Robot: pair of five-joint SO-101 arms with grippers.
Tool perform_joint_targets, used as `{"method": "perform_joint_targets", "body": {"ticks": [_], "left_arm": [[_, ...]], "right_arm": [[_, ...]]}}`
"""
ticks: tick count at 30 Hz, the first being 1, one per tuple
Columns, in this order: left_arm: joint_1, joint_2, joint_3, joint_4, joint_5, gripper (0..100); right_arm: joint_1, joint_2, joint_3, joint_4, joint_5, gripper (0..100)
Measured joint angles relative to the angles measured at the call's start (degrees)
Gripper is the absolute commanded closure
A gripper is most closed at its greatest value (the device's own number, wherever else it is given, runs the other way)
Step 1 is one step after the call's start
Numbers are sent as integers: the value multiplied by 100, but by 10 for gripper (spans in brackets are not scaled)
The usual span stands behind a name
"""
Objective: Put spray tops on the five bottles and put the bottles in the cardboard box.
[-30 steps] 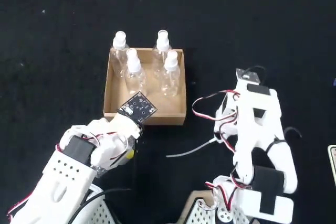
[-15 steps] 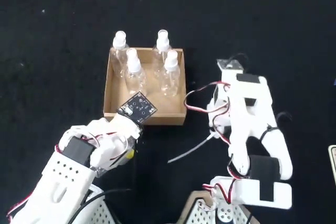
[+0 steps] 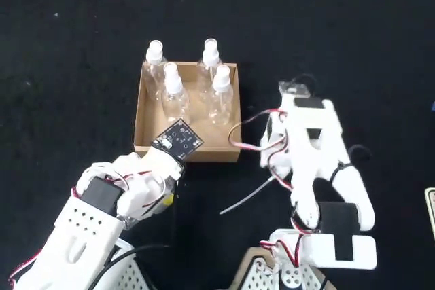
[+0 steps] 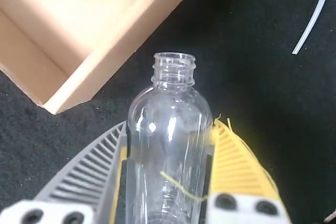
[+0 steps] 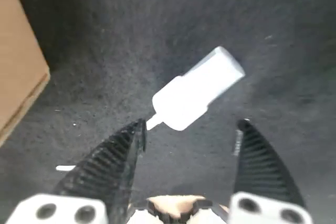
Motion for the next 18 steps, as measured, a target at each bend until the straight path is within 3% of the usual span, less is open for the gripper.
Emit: {"method": "perform_joint_targets", "body": {"ticks": [4, 9, 11, 18], "left_arm": [[0, 0, 0, 0, 0, 887], [0, 0, 141, 0, 0, 887], [-26, 0, 149, 0, 0, 887], [-53, 0, 149, 0, 0, 887]], "right_arm": [[-18, 0, 475, -738, -378, 796], [62, 0, 475, -967, -589, 992], [53, 0, 457, -958, -554, 976], [62, 9, -360, -79, 791, 987]]}}
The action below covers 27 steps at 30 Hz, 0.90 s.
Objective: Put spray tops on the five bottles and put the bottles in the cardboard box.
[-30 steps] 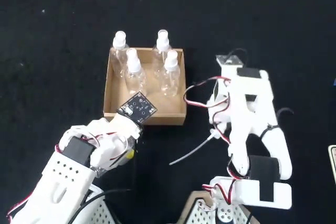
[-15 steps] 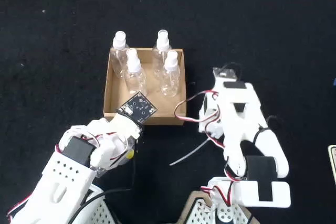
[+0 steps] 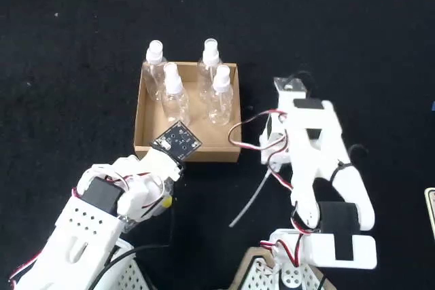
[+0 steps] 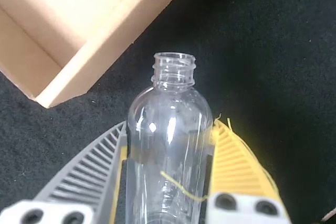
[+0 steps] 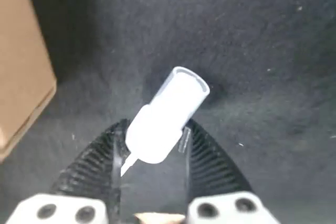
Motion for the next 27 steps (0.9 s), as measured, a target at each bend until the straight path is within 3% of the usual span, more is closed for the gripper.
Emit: {"method": "perform_joint_targets", "body": {"ticks": [8, 16, 21, 27], "left_arm": [[0, 0, 0, 0, 0, 887], [0, 0, 0, 0, 0, 887], [0, 0, 0, 0, 0, 887], [0, 0, 0, 0, 0, 887]], "right_arm": [[475, 114, -1899, 360, 2725, 986], [756, 844, -2277, 1081, 4281, 986], [1354, 1749, -2277, 703, 4448, 987], [1415, 2013, -2295, 484, 3464, 964]]}}
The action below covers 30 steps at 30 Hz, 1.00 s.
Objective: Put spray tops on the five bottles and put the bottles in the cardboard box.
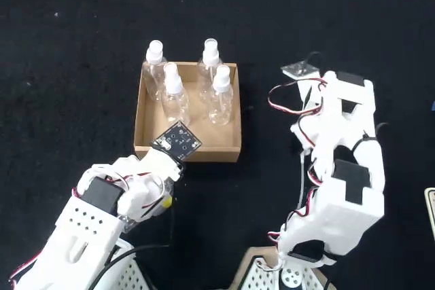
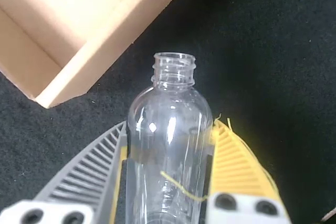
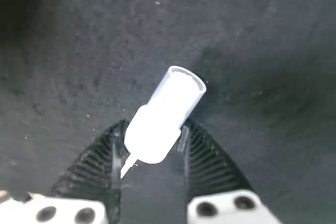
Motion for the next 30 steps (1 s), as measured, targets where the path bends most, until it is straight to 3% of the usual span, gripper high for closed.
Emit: {"method": "perform_joint_targets", "body": {"ticks": [6, 14, 22, 30], "left_arm": [[0, 0, 0, 0, 0, 887], [0, 0, 0, 0, 0, 887], [9, 0, 0, 0, 0, 887], [9, 0, 0, 0, 0, 887]], "right_arm": [[-308, 0, -9, -9, -756, 801], [-316, 0, -870, 642, -1952, 797], [-325, -9, -1046, 730, -2233, 797], [185, -158, -273, 62, -3798, 797]]}}
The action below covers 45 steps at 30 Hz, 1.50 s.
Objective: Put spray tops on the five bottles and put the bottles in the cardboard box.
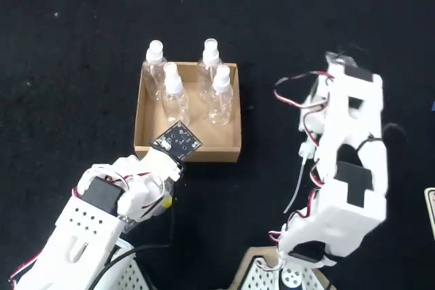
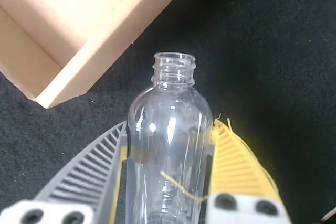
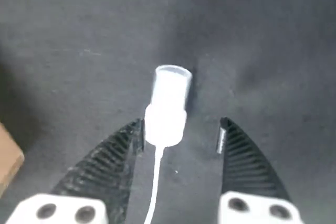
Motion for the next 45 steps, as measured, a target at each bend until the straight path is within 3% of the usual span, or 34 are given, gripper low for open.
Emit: {"method": "perform_joint_targets", "body": {"ticks": [7, 11, 13, 18, 31, 34, 40, 45], "left_arm": [[0, 0, 0, 0, 0, 887], [0, 0, 0, 0, 0, 887], [0, 0, 0, 0, 0, 887], [0, 0, 0, 0, 0, 887], [0, 0, 0, 0, 0, 887], [0, 0, 0, 0, 0, 887], [0, 0, 0, 0, 0, 887], [0, 0, 0, 0, 0, 887]], "right_arm": [[-88, -44, 651, -624, -536, 836], [-211, -44, 941, -1020, -273, 992], [-193, -44, 941, -1125, -18, 975], [-193, -44, 941, -1152, 1116, 987], [-273, -44, -167, -563, 5873, 958], [-440, 9, -167, -554, 5802, 889], [-607, 211, -185, -510, 4396, 830], [-607, 404, -185, -475, 4105, 802]]}}
